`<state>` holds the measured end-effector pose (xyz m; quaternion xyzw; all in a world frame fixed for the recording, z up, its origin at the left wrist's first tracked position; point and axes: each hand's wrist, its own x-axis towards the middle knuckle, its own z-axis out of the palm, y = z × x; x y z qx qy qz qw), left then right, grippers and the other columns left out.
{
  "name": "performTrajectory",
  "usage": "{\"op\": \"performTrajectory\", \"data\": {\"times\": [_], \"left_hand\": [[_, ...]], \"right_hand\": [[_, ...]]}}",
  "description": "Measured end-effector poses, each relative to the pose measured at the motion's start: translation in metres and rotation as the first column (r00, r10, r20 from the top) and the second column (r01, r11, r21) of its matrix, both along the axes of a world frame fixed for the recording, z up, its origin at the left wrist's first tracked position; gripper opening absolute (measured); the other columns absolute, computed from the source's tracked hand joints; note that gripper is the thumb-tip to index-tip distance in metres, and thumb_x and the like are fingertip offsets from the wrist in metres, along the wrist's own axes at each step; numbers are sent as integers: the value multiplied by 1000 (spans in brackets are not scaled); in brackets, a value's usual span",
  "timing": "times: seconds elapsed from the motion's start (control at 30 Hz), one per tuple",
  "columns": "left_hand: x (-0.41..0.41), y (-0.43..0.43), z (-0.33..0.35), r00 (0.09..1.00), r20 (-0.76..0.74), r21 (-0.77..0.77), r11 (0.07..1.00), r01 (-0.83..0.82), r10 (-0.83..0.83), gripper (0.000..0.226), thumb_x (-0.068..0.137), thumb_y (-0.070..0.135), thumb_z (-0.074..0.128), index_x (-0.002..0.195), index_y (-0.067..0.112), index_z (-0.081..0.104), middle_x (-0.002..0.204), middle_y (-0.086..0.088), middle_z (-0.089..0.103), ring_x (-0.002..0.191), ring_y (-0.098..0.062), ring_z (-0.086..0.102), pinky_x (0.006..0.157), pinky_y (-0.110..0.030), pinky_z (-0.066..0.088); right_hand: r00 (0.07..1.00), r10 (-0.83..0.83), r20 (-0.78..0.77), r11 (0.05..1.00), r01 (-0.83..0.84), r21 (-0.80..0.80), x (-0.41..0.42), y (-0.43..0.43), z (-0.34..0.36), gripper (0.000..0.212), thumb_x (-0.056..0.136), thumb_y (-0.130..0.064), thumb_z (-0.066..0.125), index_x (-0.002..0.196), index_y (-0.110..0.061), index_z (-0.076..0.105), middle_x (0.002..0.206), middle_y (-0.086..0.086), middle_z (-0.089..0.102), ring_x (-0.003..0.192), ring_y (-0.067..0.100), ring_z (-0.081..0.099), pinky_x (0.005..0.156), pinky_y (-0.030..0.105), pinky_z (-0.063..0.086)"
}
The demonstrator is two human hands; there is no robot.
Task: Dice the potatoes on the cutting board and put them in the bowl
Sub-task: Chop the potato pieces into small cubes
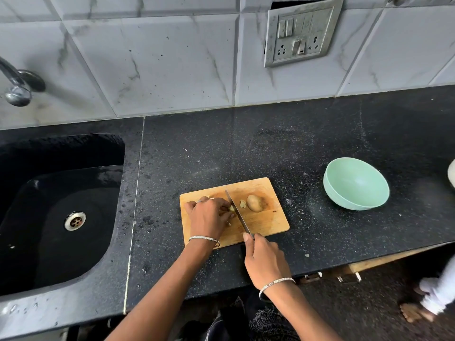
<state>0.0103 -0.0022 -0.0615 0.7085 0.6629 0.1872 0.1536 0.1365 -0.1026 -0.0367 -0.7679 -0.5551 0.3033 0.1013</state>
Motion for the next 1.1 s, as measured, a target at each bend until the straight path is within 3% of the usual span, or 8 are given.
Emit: {"op": "performTrajectory", "data": {"times": [0.23,0.47,0.73,0.9,1.1], "left_hand": [[1,-1,-5,1000,27,-12,1000,-9,9,19,80,39,72,97,34,72,89,12,73,101,-12,57,85,-36,19],[2,0,-5,999,43,-2,1000,-20,20,13,82,35,71,94,31,74,89,10,74,94,-14,62,80,-32,18],[3,-1,-11,996,87,19,1000,3,-5,10,83,28,70,91,28,75,90,10,75,92,-17,66,85,-36,29],[4,-2,-13,995,99,38,999,8,-11,10,82,25,71,91,27,76,91,10,75,91,-16,67,84,-34,29],[2,-1,-13,992,122,26,1000,6,-9,9,81,22,72,87,27,76,87,11,75,87,-16,68,84,-36,34]], "right_hand": [[1000,19,8,1000,-19,-2,0,2,4,44,103,-49,24,105,-20,57,103,7,63,98,33,61,70,37,41],[999,25,-20,999,-25,-24,2,8,4,44,102,-48,25,103,-19,57,99,7,62,95,32,61,72,38,45],[998,34,-46,997,-37,-68,4,14,5,42,102,-48,25,91,-19,52,99,9,61,94,34,59,73,39,44],[998,41,-37,995,-44,-85,4,16,6,44,102,-48,25,97,-16,55,102,10,60,98,35,58,75,39,43],[997,53,48,998,-52,-39,-4,16,-3,42,103,-44,27,104,-16,57,105,9,64,99,35,61,68,35,38]]}}
